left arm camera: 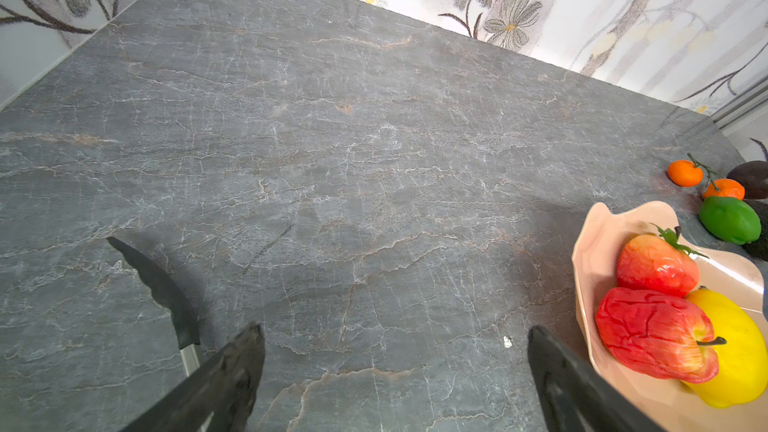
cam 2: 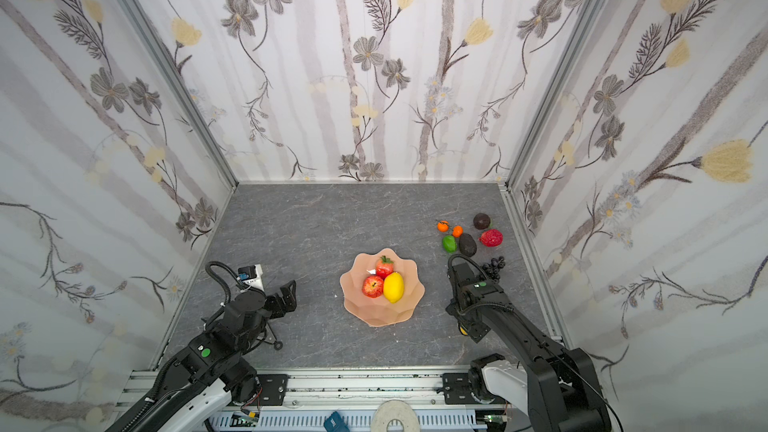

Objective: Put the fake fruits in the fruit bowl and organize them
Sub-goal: 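Close the right gripper on the yellow pear and lift it, then carry the yellow pear toward the bowl while the left gripper reaches toward it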

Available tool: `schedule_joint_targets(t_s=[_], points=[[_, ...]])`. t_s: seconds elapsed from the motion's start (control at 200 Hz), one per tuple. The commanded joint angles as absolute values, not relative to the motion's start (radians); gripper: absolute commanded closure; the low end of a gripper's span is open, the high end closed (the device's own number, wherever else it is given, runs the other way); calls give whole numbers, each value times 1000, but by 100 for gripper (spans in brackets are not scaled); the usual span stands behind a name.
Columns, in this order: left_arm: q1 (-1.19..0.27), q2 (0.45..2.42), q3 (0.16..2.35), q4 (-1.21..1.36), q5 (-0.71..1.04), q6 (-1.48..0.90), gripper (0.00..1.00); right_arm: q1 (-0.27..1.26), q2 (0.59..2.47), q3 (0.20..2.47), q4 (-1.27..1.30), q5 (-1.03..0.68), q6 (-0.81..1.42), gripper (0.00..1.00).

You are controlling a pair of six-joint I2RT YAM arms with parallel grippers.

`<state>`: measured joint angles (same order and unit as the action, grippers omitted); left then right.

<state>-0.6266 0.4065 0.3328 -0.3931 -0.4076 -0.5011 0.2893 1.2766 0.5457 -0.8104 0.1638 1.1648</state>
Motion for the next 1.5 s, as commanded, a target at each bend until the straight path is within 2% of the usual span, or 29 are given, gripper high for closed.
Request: schedule_joint_targets(t_s=[0.0, 0.68, 0.984, 1.164, 1.304, 1.494], points=[[-625, 405, 335, -377, -432, -500, 0, 289, 1275, 537, -764, 181, 1144, 32], [-625, 414, 333, -369, -441, -503, 0, 333, 1271, 525, -721, 182, 1068, 49], [-625, 430, 330, -348, -433, -496, 0, 406, 1217, 614, -773, 243, 1047, 49], [-625, 499, 345, -305, -398, -495, 0, 467, 1124, 708, -759, 324, 940, 49], [-625, 621, 438, -295, -239, -587, 0, 489, 1037, 728, -636, 281, 800, 49], [-636, 842, 594, -230, 22, -661, 0, 528, 861, 602, -214, 158, 543, 51]])
